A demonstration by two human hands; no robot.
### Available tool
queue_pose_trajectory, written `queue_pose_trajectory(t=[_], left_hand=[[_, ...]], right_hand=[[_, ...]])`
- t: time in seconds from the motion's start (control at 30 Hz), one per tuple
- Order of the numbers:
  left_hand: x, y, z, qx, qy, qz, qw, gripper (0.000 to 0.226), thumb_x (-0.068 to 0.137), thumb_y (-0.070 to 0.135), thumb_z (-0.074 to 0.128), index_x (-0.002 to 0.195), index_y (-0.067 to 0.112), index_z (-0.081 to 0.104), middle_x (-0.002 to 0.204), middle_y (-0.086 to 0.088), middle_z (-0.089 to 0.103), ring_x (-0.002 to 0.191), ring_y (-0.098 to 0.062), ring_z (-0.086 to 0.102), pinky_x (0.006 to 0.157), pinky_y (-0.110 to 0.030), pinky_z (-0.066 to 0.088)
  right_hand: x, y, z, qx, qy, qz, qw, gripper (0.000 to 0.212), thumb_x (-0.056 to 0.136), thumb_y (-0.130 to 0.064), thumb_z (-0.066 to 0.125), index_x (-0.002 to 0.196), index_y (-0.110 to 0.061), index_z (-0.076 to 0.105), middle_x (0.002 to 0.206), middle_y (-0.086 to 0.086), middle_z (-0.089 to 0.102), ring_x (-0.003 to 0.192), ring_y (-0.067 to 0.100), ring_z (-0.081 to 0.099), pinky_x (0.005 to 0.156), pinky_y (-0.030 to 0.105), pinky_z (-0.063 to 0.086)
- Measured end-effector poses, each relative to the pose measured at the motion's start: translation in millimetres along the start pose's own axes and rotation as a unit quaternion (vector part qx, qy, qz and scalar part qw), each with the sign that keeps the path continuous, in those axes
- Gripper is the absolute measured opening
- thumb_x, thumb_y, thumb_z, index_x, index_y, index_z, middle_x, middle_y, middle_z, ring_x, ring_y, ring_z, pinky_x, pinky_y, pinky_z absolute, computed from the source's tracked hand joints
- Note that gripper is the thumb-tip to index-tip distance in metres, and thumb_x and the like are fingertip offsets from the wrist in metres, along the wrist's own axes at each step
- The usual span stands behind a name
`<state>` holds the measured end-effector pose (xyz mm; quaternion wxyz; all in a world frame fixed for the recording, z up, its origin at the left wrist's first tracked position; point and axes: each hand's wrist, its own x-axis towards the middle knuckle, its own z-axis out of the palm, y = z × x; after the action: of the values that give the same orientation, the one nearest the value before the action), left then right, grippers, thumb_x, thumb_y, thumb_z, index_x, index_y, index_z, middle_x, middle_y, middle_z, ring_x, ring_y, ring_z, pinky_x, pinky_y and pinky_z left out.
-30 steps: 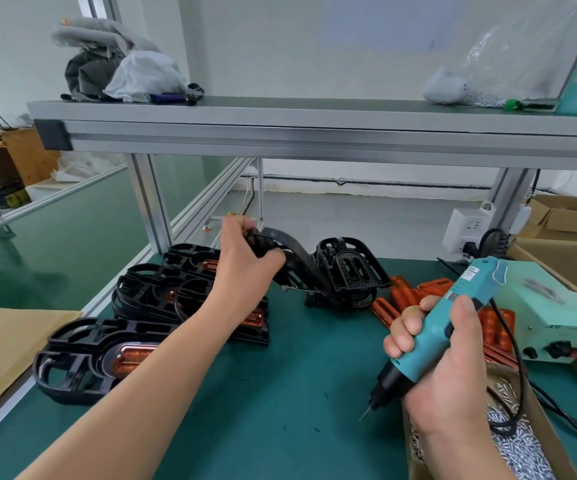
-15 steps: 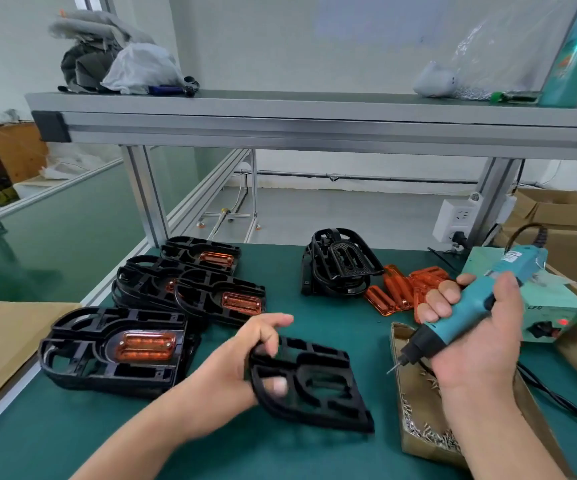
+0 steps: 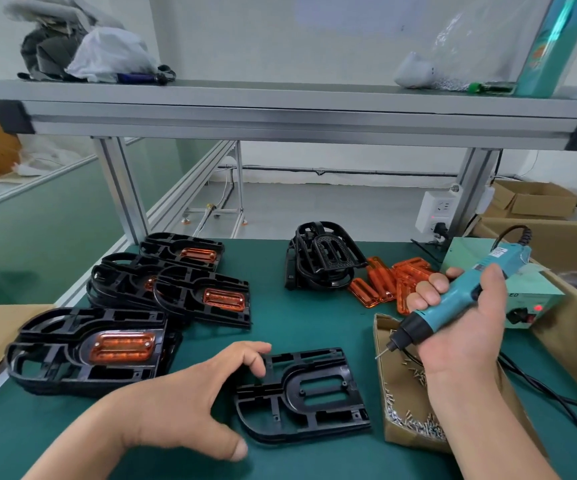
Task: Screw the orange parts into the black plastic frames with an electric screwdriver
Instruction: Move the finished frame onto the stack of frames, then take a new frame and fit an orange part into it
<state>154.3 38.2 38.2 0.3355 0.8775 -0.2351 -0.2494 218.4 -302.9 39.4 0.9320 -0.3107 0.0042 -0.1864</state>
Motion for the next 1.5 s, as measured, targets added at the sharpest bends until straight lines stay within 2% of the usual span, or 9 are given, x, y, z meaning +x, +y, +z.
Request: queue_pose_trajectory(t=[0.13,0.27,0.5,0.63,0.97,1.13,1.23,1.33,1.5], left_hand=[[2.6,6.4,7.5,-0.041,0.049,0.017,0.998,0.104,0.070,0.069,0.087,0.150,0.062,0.021,0.156,0.048,0.017,0.147,0.019,0.015,0.121,-0.034,0.026],[12.4,19.7,26.8,0.040,0.119,0.044,0.991,0.110,0.065,0.088,0.075,0.151,0.071,0.009,0.153,0.053,0.005,0.141,0.030,0.007,0.114,-0.022,0.023],[12.9,18.7,22.7,0.100,0.088,0.051,0.990,0.083,0.081,0.064,0.068,0.149,0.070,0.020,0.150,0.049,0.014,0.143,0.023,0.013,0.111,-0.014,0.024],[13.9,15.7,21.9,0.102,0.067,0.051,0.991,0.090,0.075,0.086,0.067,0.147,0.075,0.014,0.157,0.044,0.011,0.146,0.019,0.017,0.118,-0.029,0.029],[22.1,36.2,16.7,0.142,0.032,0.035,0.989,0.098,0.073,0.092,0.061,0.150,0.071,0.005,0.146,0.048,0.011,0.143,0.019,0.016,0.115,-0.027,0.032],[59.7,69.9,14.6,0.147,0.142,0.068,0.977,0.065,0.092,0.071,0.055,0.150,0.042,0.044,0.136,0.035,0.043,0.131,0.017,0.038,0.108,-0.006,0.028],[103.3,90.5,14.6,0.085,0.203,0.054,0.974,0.029,0.101,0.046,0.059,0.127,0.033,0.066,0.113,0.020,0.065,0.106,0.008,0.059,0.097,-0.017,0.046],[153.3,104.5,15.6,0.044,0.222,0.029,0.974,0.016,0.101,0.034,0.058,0.106,0.029,0.071,0.094,0.016,0.068,0.085,0.003,0.061,0.072,-0.017,0.047],[221.3,116.9,22.8,0.059,0.218,-0.002,0.974,0.020,0.096,0.027,0.062,0.091,0.016,0.077,0.090,0.005,0.072,0.087,-0.018,0.068,0.079,-0.033,0.055]], right_hand=[[1.7,-0.8,-0.9,0.011,0.006,-0.001,1.000,0.037,0.102,-0.055,0.058,0.093,-0.019,0.057,0.080,-0.001,0.046,0.064,0.014,0.041,0.058,0.026,0.039],[3.2,-2.0,-2.7,0.024,0.008,-0.001,1.000,0.037,0.102,-0.054,0.059,0.093,-0.018,0.057,0.080,-0.001,0.046,0.063,0.014,0.041,0.057,0.026,0.040],[6.6,-7.3,-7.9,0.043,0.019,-0.009,0.999,0.037,0.103,-0.054,0.057,0.094,-0.018,0.056,0.081,0.000,0.047,0.065,0.015,0.041,0.059,0.027,0.041],[8.9,-8.4,-9.5,0.047,0.028,-0.008,0.998,0.038,0.104,-0.054,0.057,0.093,-0.018,0.056,0.080,0.000,0.047,0.066,0.015,0.041,0.059,0.027,0.041],[13.8,-16.7,-13.3,0.062,0.049,-0.020,0.997,0.038,0.103,-0.054,0.057,0.091,-0.018,0.057,0.080,0.000,0.048,0.063,0.014,0.043,0.059,0.026,0.040],[14.9,-18.0,-14.4,0.063,0.046,-0.026,0.997,0.038,0.103,-0.053,0.055,0.091,-0.018,0.056,0.079,0.000,0.047,0.063,0.014,0.043,0.059,0.026,0.040],[15.1,-16.6,-15.2,0.064,0.049,-0.024,0.996,0.038,0.103,-0.053,0.055,0.090,-0.018,0.056,0.078,0.000,0.047,0.062,0.015,0.042,0.057,0.026,0.040],[16.5,-15.9,-16.3,0.062,0.053,-0.018,0.997,0.038,0.103,-0.054,0.055,0.089,-0.018,0.056,0.077,0.000,0.047,0.062,0.014,0.041,0.058,0.026,0.039],[17.8,-14.5,-19.5,0.061,0.043,-0.018,0.997,0.037,0.102,-0.055,0.056,0.089,-0.020,0.057,0.077,-0.001,0.048,0.062,0.013,0.042,0.057,0.025,0.039]])
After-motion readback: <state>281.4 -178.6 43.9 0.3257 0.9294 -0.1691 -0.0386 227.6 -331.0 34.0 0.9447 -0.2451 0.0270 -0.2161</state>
